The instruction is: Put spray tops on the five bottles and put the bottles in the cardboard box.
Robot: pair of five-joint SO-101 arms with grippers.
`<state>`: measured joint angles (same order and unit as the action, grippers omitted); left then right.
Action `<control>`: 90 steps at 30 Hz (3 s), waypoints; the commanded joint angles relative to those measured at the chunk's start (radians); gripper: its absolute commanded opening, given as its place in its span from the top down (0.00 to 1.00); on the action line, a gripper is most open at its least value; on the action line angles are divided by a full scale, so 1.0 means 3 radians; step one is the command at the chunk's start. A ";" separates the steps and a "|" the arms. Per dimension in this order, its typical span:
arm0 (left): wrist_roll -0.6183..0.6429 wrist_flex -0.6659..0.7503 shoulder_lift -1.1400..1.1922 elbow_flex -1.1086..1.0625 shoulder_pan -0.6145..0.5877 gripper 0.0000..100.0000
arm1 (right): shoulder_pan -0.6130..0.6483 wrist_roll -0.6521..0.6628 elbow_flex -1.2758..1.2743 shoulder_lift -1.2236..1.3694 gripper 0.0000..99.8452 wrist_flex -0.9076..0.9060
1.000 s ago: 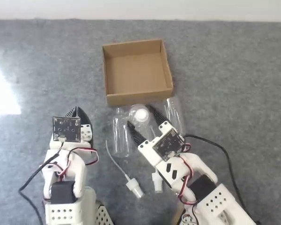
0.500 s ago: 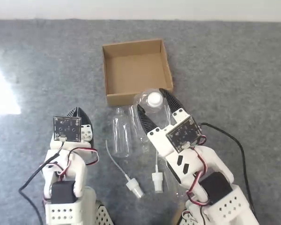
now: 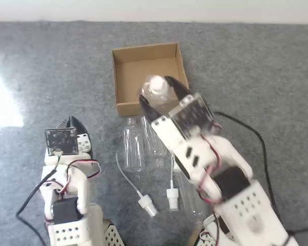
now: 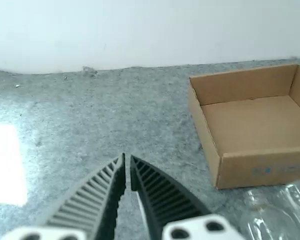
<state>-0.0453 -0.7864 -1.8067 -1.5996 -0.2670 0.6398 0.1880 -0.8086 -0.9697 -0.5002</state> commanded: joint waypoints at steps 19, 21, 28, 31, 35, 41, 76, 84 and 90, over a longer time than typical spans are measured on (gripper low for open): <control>0.0041 0.0113 -0.0061 0.0018 -0.0066 0.99 | -0.0043 0.0061 0.2435 0.2918 0.94 0.0023; 0.0036 0.0113 -0.0061 0.0018 -0.0066 0.99 | -0.0049 0.0061 0.2660 0.3168 0.94 0.0023; 0.0036 0.0113 -0.0061 0.0018 -0.0066 0.99 | -0.0146 0.0046 0.3427 0.3966 0.94 0.0023; 0.0036 0.0113 -0.0061 0.0018 -0.0066 0.99 | -0.0192 0.0041 0.3749 0.4294 0.94 0.0023; 0.0036 0.0113 -0.0061 0.0018 -0.0066 0.99 | -0.0228 0.0041 0.4122 0.4687 0.94 0.0023; 0.0031 0.0113 -0.0061 0.0018 -0.0066 0.99 | -0.0243 0.0036 0.4608 0.5168 0.94 0.0023; 0.0031 0.0041 -0.0061 0.0023 -0.0066 0.98 | -0.0217 -0.0240 0.6383 0.7183 0.94 0.0023; 0.0026 0.0041 -0.0061 0.0023 -0.0072 0.98 | -0.0248 -0.0240 0.6889 0.7526 0.94 -0.0013; 0.0026 0.0041 -0.0061 0.0023 -0.0072 0.98 | -0.0222 -0.0225 0.6920 0.7582 0.93 -0.0018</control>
<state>-0.0422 -0.7864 -1.8067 -1.5996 -0.2839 0.5800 0.1250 1.2459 1.3027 -0.4910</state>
